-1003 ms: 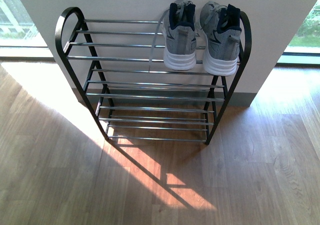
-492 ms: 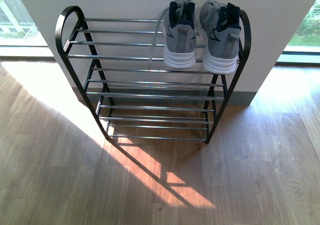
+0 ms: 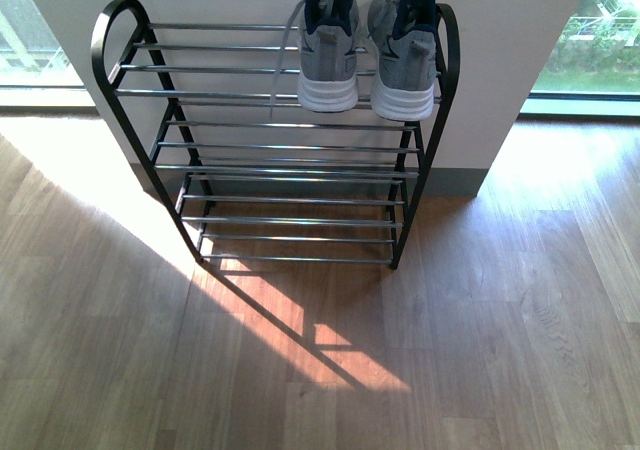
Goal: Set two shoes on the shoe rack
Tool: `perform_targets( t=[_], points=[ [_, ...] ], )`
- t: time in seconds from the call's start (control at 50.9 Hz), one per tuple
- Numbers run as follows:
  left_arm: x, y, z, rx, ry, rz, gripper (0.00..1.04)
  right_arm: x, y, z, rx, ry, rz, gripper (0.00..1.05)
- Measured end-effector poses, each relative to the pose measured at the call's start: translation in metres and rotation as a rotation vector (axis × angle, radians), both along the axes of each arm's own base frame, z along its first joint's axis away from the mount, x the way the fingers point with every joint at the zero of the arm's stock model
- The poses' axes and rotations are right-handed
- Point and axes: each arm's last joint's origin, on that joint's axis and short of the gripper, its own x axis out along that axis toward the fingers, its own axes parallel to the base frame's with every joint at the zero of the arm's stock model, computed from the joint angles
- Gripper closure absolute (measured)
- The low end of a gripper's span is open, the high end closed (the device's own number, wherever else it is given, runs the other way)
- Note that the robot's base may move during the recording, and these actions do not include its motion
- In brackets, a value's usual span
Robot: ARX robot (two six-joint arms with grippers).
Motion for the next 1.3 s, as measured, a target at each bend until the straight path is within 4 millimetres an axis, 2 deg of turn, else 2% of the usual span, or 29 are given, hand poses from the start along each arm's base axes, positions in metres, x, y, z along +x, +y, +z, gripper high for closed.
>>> perform_targets(
  t=[0.61, 0.649, 0.826, 0.885, 1.082, 1.121, 1.16, 1.298],
  points=[
    [-0.0001, 0.0001, -0.0004, 0.0, 0.004, -0.002, 1.04, 0.0, -0.0001, -0.0001, 0.0, 0.002, -0.004, 0.09],
    [-0.0001, 0.0001, -0.0004, 0.0, 0.004, -0.002, 1.0, 0.0, -0.0001, -0.0001, 0.0, 0.002, -0.003, 0.09],
    [-0.0001, 0.0001, -0.0004, 0.0, 0.004, -0.002, 0.59, 0.0, -0.0001, -0.0001, 0.0, 0.001, -0.003, 0.09],
    [-0.0001, 0.0001, -0.0004, 0.0, 0.004, -0.002, 0.49, 0.0, -0.0001, -0.0001, 0.0, 0.001, -0.003, 0.09],
    [-0.0002, 0.0001, -0.0004, 0.0, 0.003, -0.003, 0.2, 0.0, -0.0001, -0.0001, 0.0, 0.001, -0.005, 0.09],
    [-0.0002, 0.0, -0.0004, 0.0, 0.003, -0.003, 0.12, 0.0, -0.0002, -0.0001, 0.0, 0.001, -0.005, 0.09],
    [-0.0002, 0.0001, -0.0004, 0.002, 0.003, -0.002, 0.08, 0.0, -0.0001, -0.0001, 0.0, 0.001, -0.005, 0.09],
    [-0.0002, 0.0001, -0.0004, 0.002, 0.003, -0.002, 0.09, 0.0, -0.0001, -0.0001, 0.0, 0.001, -0.005, 0.09]
  ],
)
